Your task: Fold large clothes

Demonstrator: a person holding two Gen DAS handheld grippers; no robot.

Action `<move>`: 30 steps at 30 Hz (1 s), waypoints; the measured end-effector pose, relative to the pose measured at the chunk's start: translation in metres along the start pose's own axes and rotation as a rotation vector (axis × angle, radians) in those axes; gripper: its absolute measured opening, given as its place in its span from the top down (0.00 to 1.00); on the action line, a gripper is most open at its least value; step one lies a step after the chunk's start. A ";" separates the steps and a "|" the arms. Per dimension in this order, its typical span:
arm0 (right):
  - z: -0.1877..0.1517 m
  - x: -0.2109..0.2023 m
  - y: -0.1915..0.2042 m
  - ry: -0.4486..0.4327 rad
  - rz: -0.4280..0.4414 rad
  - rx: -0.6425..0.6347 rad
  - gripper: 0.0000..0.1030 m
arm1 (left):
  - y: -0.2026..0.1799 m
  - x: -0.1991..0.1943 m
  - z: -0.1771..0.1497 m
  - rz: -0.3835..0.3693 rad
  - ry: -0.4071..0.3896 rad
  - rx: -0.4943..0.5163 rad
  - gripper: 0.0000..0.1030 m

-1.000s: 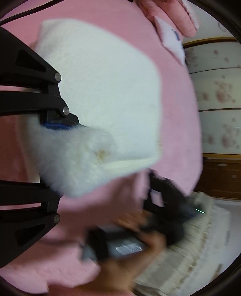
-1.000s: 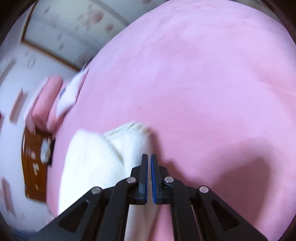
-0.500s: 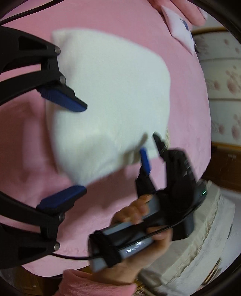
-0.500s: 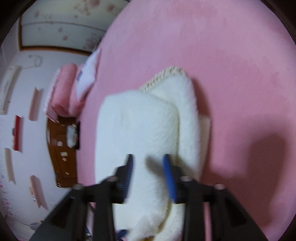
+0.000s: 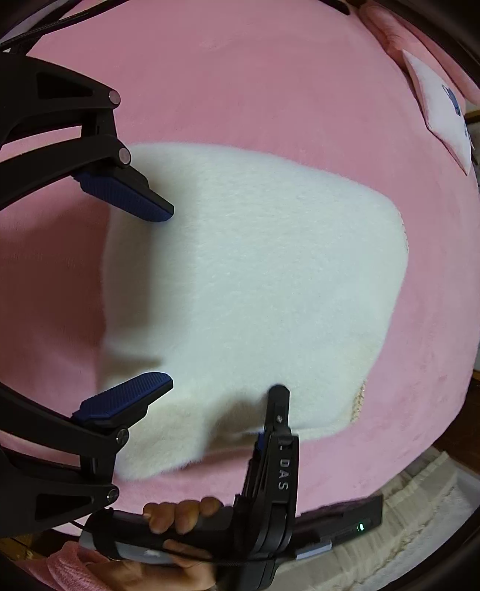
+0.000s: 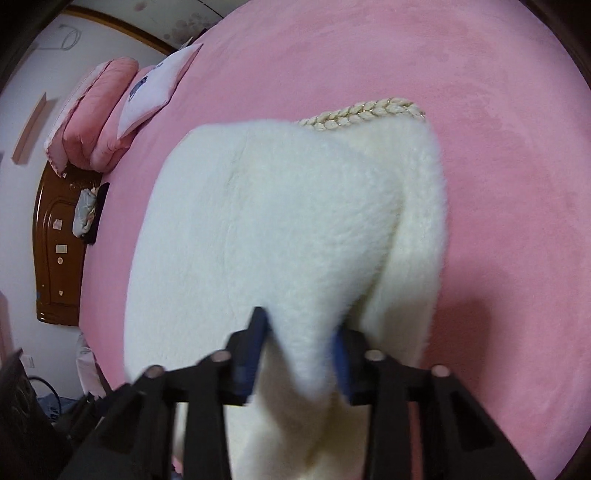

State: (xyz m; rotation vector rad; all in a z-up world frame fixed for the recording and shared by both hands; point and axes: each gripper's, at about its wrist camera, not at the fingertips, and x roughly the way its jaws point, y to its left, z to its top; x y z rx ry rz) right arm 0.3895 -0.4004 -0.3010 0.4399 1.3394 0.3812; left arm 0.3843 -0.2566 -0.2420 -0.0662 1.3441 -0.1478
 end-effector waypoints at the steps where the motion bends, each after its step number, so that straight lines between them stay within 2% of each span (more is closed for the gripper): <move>1: -0.003 -0.005 0.000 -0.030 0.007 0.006 0.88 | -0.003 0.000 0.002 0.002 0.003 0.006 0.20; 4: -0.012 -0.024 0.006 -0.127 -0.032 -0.007 0.90 | -0.002 -0.003 0.009 -0.008 0.020 0.006 0.20; 7: -0.025 -0.063 0.032 -0.315 -0.120 -0.108 0.91 | -0.001 -0.004 0.015 -0.048 0.032 -0.016 0.20; 10: -0.030 -0.093 0.048 -0.379 -0.132 -0.144 0.91 | -0.003 -0.003 0.017 -0.083 0.030 -0.032 0.20; 12: -0.032 -0.108 0.049 -0.390 -0.145 -0.155 0.91 | -0.007 -0.002 0.017 -0.100 0.032 -0.017 0.20; 15: -0.037 -0.106 0.034 -0.368 -0.223 -0.149 0.92 | -0.016 -0.002 0.017 -0.134 0.037 -0.005 0.20; 18: -0.045 -0.074 -0.009 -0.285 -0.280 -0.008 0.91 | -0.024 0.002 0.016 -0.186 0.082 -0.005 0.20; 20: -0.050 -0.051 -0.030 -0.231 -0.317 0.041 0.87 | -0.024 0.004 0.015 -0.209 0.101 -0.013 0.20; 22: -0.053 -0.049 -0.036 -0.266 -0.326 0.049 0.76 | -0.023 0.004 0.015 -0.197 0.106 -0.004 0.20; 24: -0.051 -0.056 -0.032 -0.298 -0.334 0.052 0.70 | -0.018 0.002 0.017 -0.202 0.109 -0.017 0.20; 27: -0.043 -0.056 -0.031 -0.297 -0.381 0.019 0.51 | -0.004 0.000 0.021 -0.234 0.114 -0.069 0.20; 28: -0.039 -0.053 -0.034 -0.283 -0.373 0.013 0.50 | 0.001 -0.001 0.023 -0.238 0.111 -0.086 0.20; 30: -0.027 -0.041 -0.035 -0.265 -0.287 0.036 0.50 | 0.014 0.004 0.021 -0.224 0.088 -0.106 0.20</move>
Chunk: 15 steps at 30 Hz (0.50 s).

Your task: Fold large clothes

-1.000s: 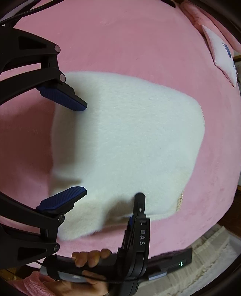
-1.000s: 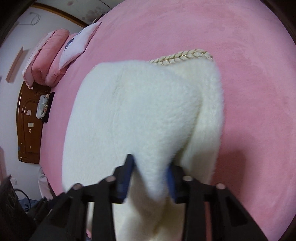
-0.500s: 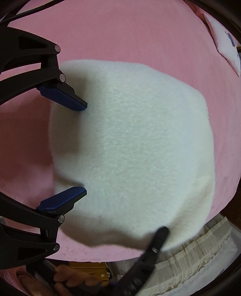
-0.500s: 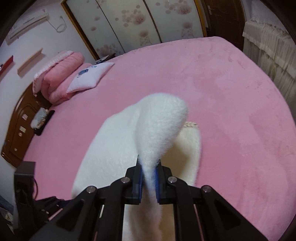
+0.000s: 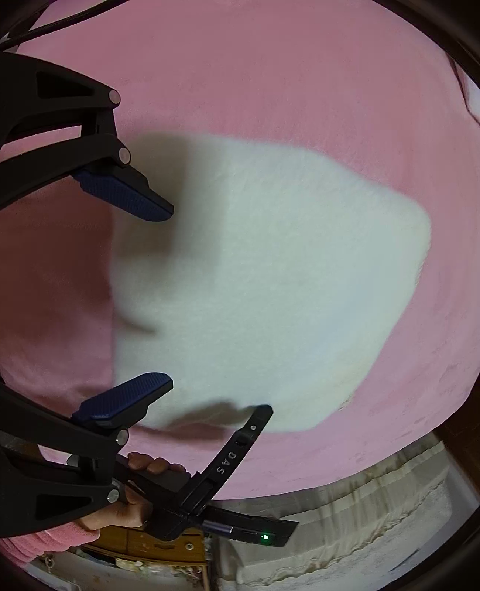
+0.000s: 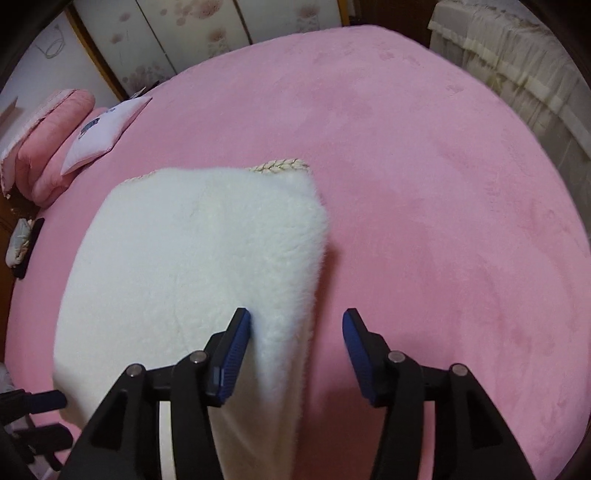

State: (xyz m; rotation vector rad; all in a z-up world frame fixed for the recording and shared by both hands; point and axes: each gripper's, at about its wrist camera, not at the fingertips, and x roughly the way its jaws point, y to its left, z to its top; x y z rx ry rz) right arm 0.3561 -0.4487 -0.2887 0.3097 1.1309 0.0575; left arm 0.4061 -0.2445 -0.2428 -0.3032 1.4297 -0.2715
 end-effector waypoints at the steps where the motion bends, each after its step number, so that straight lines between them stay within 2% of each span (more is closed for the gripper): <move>1: 0.001 -0.002 -0.003 -0.013 0.040 0.017 0.55 | 0.004 -0.003 0.001 0.022 -0.016 -0.002 0.20; 3: 0.011 0.000 -0.002 -0.044 0.109 0.026 0.85 | 0.012 -0.007 0.001 0.071 -0.039 -0.003 0.20; 4: 0.016 0.001 0.001 -0.046 0.122 0.013 0.88 | 0.016 -0.008 0.002 0.088 -0.045 -0.008 0.20; 6: 0.027 0.004 0.013 -0.042 0.145 -0.011 0.89 | 0.027 -0.008 0.008 0.115 -0.050 -0.033 0.20; 9: 0.047 0.004 0.026 -0.071 0.174 -0.045 0.90 | 0.040 -0.008 0.011 0.117 -0.058 -0.063 0.20; 11: 0.059 0.003 0.035 -0.083 0.125 -0.077 0.90 | 0.043 -0.006 0.015 0.137 -0.059 -0.063 0.20; 14: 0.054 0.014 0.030 0.011 0.056 0.004 0.89 | 0.046 -0.007 0.010 0.165 -0.039 -0.038 0.20; 15: 0.047 0.015 0.030 0.026 0.021 0.002 0.86 | 0.045 -0.006 0.009 0.172 -0.033 -0.028 0.20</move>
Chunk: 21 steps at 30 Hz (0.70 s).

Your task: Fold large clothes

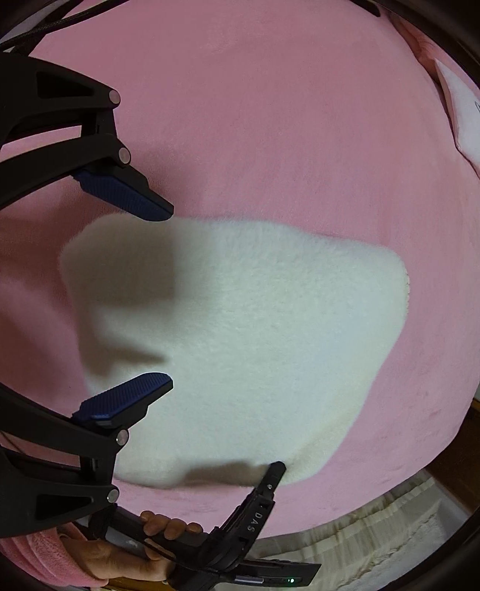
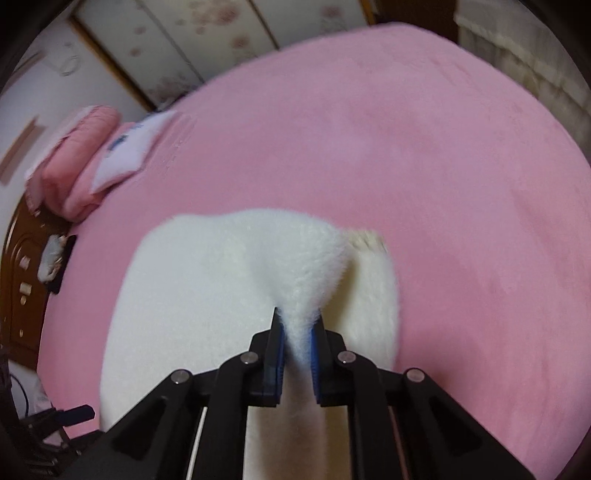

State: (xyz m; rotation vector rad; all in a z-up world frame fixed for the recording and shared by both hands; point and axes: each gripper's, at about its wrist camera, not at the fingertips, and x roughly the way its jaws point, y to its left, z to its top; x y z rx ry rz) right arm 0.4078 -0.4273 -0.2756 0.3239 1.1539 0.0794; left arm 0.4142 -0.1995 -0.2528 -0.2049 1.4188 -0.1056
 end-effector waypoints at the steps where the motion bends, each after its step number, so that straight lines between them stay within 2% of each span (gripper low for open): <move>1: -0.007 -0.002 -0.001 -0.007 -0.042 -0.010 0.82 | -0.002 0.002 -0.001 0.006 0.005 0.009 0.20; 2: -0.013 -0.007 -0.002 -0.024 -0.074 -0.018 0.77 | -0.004 0.003 -0.002 0.009 0.010 0.019 0.20; 4: -0.020 -0.015 -0.004 -0.046 -0.142 -0.016 0.47 | -0.006 0.006 -0.005 0.002 0.020 0.030 0.20; 6: -0.022 -0.014 -0.010 -0.030 -0.149 -0.009 0.38 | -0.006 0.011 -0.005 -0.009 0.029 0.027 0.20; 7: -0.022 -0.009 -0.013 -0.007 -0.116 0.003 0.38 | -0.001 0.012 -0.005 -0.013 0.030 0.026 0.20; 8: -0.021 -0.006 -0.017 0.009 -0.076 0.022 0.38 | 0.000 0.013 -0.006 -0.015 0.035 0.019 0.20; 9: -0.019 -0.002 -0.022 0.029 -0.016 0.052 0.46 | -0.002 0.016 -0.004 -0.016 0.037 0.013 0.20; 10: -0.017 0.001 -0.026 0.037 0.046 0.071 0.74 | 0.000 0.017 -0.004 -0.018 0.039 0.006 0.20; 13: -0.010 -0.001 -0.018 0.019 0.082 0.063 0.82 | 0.004 0.017 -0.009 -0.028 0.034 -0.006 0.20; 16: -0.005 -0.012 -0.002 -0.035 0.261 0.000 0.84 | 0.001 0.017 -0.012 -0.020 0.024 -0.003 0.20; 17: -0.001 -0.013 0.003 -0.044 0.283 -0.017 0.84 | 0.001 0.017 -0.013 -0.014 0.020 0.001 0.20; 19: 0.002 -0.011 0.006 -0.043 0.221 -0.014 0.84 | -0.002 0.019 -0.014 0.001 0.022 0.001 0.20; 21: -0.001 -0.001 -0.007 -0.002 0.103 0.043 0.84 | -0.012 0.020 -0.013 0.004 0.023 -0.005 0.20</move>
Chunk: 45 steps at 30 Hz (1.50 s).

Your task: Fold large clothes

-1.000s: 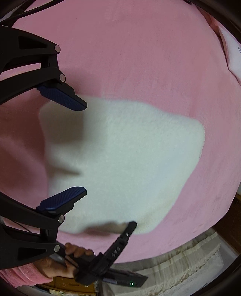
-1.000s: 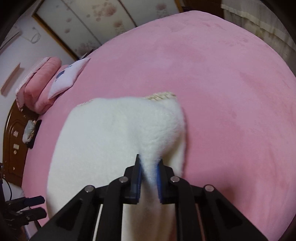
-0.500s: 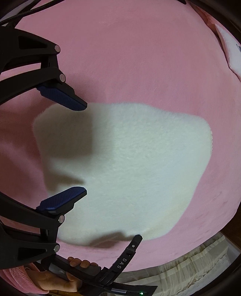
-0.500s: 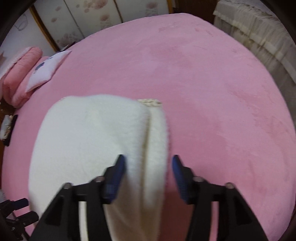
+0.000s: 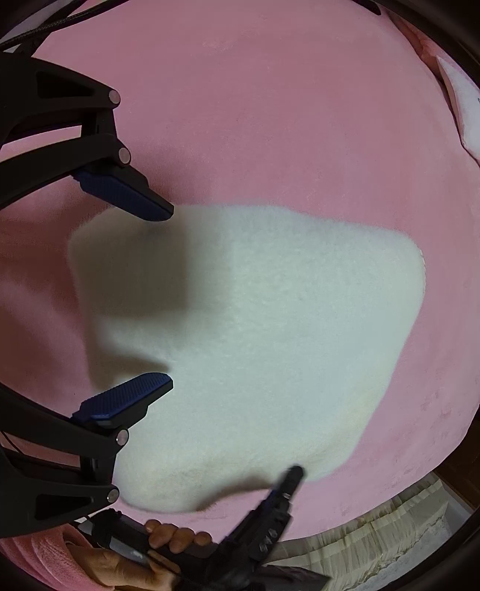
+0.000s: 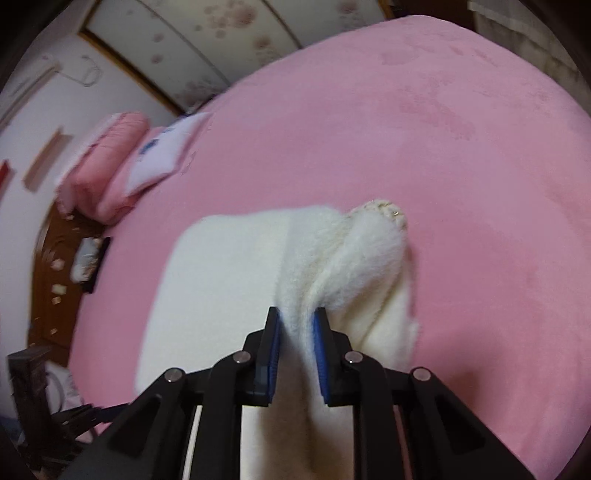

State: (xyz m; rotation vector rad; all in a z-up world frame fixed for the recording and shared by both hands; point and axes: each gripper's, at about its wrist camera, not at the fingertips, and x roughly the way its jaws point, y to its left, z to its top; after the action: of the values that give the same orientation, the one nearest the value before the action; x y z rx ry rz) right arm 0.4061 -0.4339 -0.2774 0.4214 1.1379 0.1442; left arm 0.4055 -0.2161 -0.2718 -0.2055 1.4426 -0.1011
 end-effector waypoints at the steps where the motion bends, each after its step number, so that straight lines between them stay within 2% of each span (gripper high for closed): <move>1: -0.004 0.005 -0.012 0.026 -0.031 0.050 0.84 | -0.001 -0.002 -0.001 -0.003 -0.001 -0.003 0.20; 3: -0.013 0.004 -0.025 0.028 -0.053 0.122 0.83 | -0.002 -0.002 -0.003 -0.011 0.000 0.002 0.20; 7: -0.025 -0.020 -0.012 -0.014 -0.166 0.108 0.73 | -0.007 -0.006 -0.002 0.021 0.003 0.053 0.21; 9: -0.037 -0.037 -0.001 -0.058 -0.204 0.081 0.73 | -0.016 -0.010 0.000 0.023 0.008 0.069 0.36; 10: -0.039 -0.045 0.006 -0.080 -0.204 0.048 0.73 | -0.017 -0.013 0.000 0.013 0.008 0.074 0.39; 12: -0.040 -0.059 0.020 -0.108 -0.146 -0.020 0.74 | -0.025 -0.016 0.002 -0.026 -0.004 0.094 0.48; 13: -0.044 -0.062 0.028 -0.100 -0.070 -0.049 0.74 | -0.030 -0.018 0.002 -0.052 -0.015 0.116 0.52; 14: -0.048 -0.063 0.034 -0.077 0.018 -0.061 0.75 | -0.031 -0.019 0.002 -0.071 -0.019 0.137 0.63; 15: -0.055 -0.059 0.040 -0.035 0.126 -0.058 0.85 | -0.036 -0.017 0.003 -0.088 -0.015 0.151 0.76; 16: -0.064 -0.050 0.045 0.018 0.219 -0.032 0.98 | -0.040 -0.012 0.003 -0.104 0.002 0.162 0.82; 17: -0.075 -0.039 0.049 0.073 0.286 0.009 1.00 | -0.041 -0.008 0.004 -0.108 0.017 0.165 0.87; 18: -0.084 -0.029 0.051 0.112 0.324 0.040 1.00 | -0.043 -0.001 0.003 -0.102 0.036 0.162 0.87; 19: -0.094 -0.019 0.052 0.144 0.339 0.059 1.00 | -0.044 0.007 0.001 -0.088 0.048 0.158 0.87; 21: -0.116 0.003 0.058 0.200 0.308 0.078 1.00 | -0.045 0.020 -0.009 -0.079 0.068 0.157 0.87; 23: -0.129 0.014 0.051 0.190 0.329 0.119 1.00 | -0.040 0.034 -0.015 -0.065 0.095 0.143 0.87; 25: -0.139 0.017 0.041 0.176 0.357 0.164 1.00 | -0.034 0.047 -0.013 -0.029 0.097 0.167 0.97; 27: -0.142 0.010 0.027 0.163 0.313 0.162 1.00 | -0.033 0.047 -0.020 -0.025 0.091 0.187 0.99; 30: -0.147 -0.018 -0.004 0.108 0.189 0.137 1.00 | -0.025 0.044 -0.029 -0.029 0.088 0.188 0.99; 33: -0.156 -0.045 -0.038 0.097 0.067 0.185 1.00 | -0.018 0.044 -0.030 -0.064 0.098 0.174 0.99; 34: -0.158 -0.052 -0.041 0.099 0.004 0.186 1.00 | -0.016 0.044 -0.030 -0.067 0.101 0.175 0.99; 35: -0.157 -0.058 -0.040 0.098 -0.095 0.180 1.00 | -0.019 0.041 -0.029 -0.049 0.109 0.187 0.99; 36: -0.155 -0.062 -0.037 0.103 -0.145 0.163 1.00 | -0.023 0.038 -0.028 -0.030 0.124 0.195 0.99; 38: -0.152 -0.072 -0.027 0.076 -0.046 0.155 1.00 | -0.026 0.030 -0.018 -0.023 0.129 0.196 0.99; 41: -0.144 -0.076 0.006 0.007 0.106 0.087 1.00 | -0.035 0.002 -0.011 -0.023 0.045 0.210 0.97; 43: -0.139 -0.061 0.028 0.012 0.145 0.048 0.99 | -0.019 -0.003 -0.002 -0.018 0.025 0.208 0.97; 45: -0.134 -0.039 0.043 0.025 0.266 0.069 0.99 | -0.018 0.010 0.007 0.014 0.039 0.198 0.97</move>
State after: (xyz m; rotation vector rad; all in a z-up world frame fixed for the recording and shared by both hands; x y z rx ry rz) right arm 0.2734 -0.3740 -0.2739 0.6333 1.1098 0.3447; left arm 0.4143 -0.2350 -0.2767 -0.0318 1.4622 -0.2366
